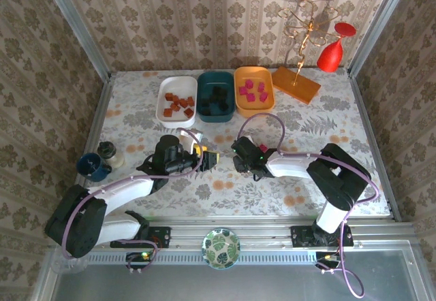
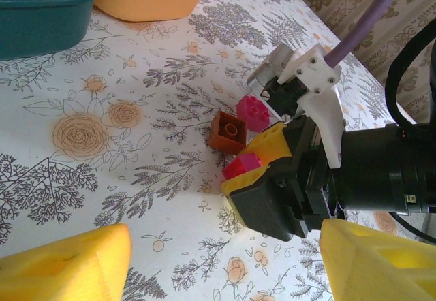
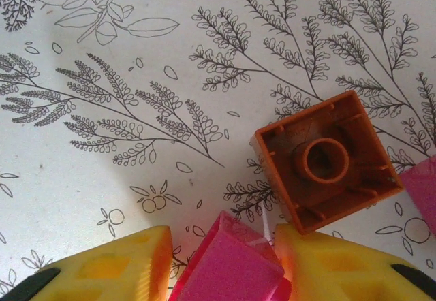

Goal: Sort the legos into containers by color
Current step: Pick up the lego from the center of the table, then place the lego in the container.

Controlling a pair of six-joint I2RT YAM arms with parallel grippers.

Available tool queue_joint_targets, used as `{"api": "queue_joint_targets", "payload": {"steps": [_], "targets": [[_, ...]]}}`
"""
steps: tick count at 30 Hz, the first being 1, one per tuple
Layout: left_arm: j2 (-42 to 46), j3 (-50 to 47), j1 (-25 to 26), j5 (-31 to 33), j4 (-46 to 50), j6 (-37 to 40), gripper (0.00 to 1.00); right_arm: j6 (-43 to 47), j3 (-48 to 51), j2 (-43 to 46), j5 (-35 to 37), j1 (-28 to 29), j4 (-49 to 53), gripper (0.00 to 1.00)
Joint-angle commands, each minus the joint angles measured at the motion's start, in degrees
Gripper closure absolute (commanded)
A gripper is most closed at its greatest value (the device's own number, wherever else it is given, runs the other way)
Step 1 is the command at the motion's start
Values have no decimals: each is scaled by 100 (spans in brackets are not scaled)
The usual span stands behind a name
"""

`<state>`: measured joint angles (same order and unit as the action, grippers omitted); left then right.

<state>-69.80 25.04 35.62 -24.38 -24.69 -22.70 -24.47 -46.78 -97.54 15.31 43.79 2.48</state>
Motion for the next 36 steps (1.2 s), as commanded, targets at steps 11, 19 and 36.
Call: {"api": "queue_joint_targets", "payload": {"steps": [11, 19, 36], "targets": [[-24, -16, 42, 55, 101, 54, 26, -85, -28, 346, 193, 78, -203, 68], [-95, 243, 39, 66, 356, 238, 26, 67, -24, 1008, 243, -61, -198, 70], [240, 118, 42, 216, 419, -24, 26, 160, -1868, 48, -1446, -1700, -444, 71]]}}
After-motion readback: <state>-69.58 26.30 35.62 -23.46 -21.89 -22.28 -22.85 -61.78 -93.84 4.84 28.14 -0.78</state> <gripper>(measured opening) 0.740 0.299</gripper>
